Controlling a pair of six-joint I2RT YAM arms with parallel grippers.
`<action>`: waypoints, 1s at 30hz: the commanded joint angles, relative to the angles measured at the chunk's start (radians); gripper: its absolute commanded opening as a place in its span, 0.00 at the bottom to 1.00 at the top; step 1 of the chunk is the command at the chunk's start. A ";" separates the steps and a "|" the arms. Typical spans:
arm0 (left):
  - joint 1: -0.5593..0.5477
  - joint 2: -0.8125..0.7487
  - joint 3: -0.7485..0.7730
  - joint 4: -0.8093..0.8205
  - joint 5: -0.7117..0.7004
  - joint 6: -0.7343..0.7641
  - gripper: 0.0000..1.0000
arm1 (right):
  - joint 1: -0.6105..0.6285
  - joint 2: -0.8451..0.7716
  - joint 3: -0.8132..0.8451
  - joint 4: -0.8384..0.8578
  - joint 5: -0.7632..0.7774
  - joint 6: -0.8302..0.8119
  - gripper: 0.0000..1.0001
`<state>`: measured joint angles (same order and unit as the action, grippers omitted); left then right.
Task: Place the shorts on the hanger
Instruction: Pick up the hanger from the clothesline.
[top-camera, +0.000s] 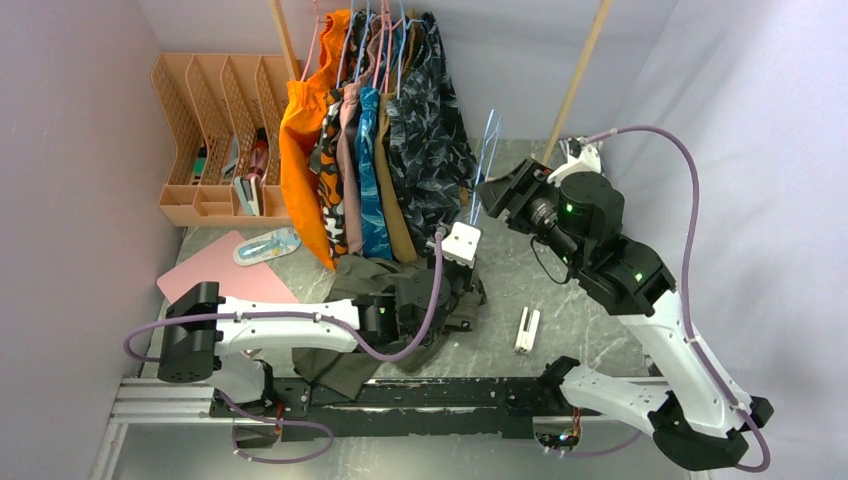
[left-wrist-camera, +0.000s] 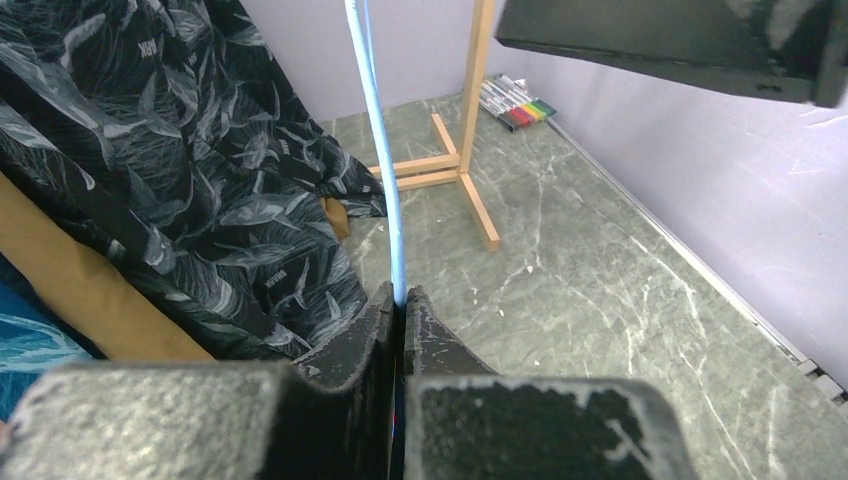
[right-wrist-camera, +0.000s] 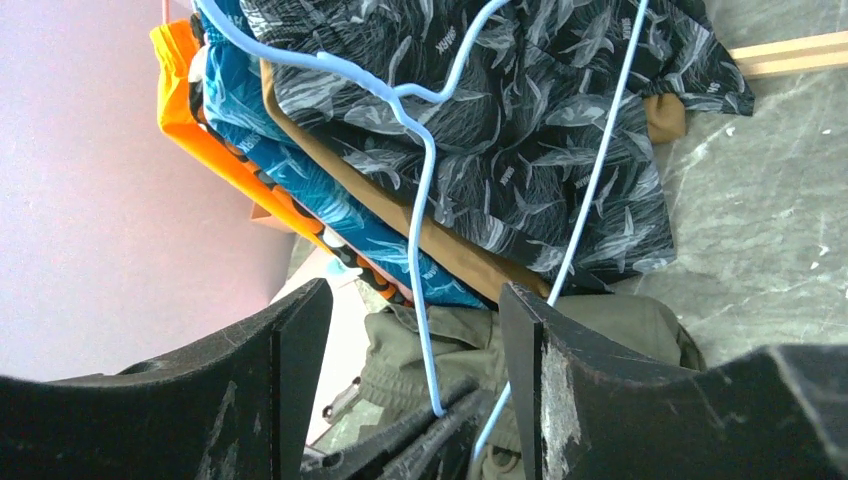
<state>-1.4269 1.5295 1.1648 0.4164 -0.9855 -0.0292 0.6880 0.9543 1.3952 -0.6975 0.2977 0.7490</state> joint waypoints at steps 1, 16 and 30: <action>-0.019 -0.003 0.033 -0.002 -0.025 -0.047 0.07 | -0.005 0.041 0.019 0.027 -0.008 0.009 0.65; -0.049 -0.012 0.033 -0.023 -0.044 -0.063 0.07 | -0.004 0.108 -0.012 0.067 0.007 0.009 0.42; -0.053 -0.035 0.058 -0.113 0.008 -0.135 0.15 | -0.004 0.096 -0.024 0.069 -0.031 -0.045 0.00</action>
<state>-1.4708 1.5295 1.1744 0.3466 -1.0058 -0.1101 0.6884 1.0691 1.3724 -0.6361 0.2653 0.7395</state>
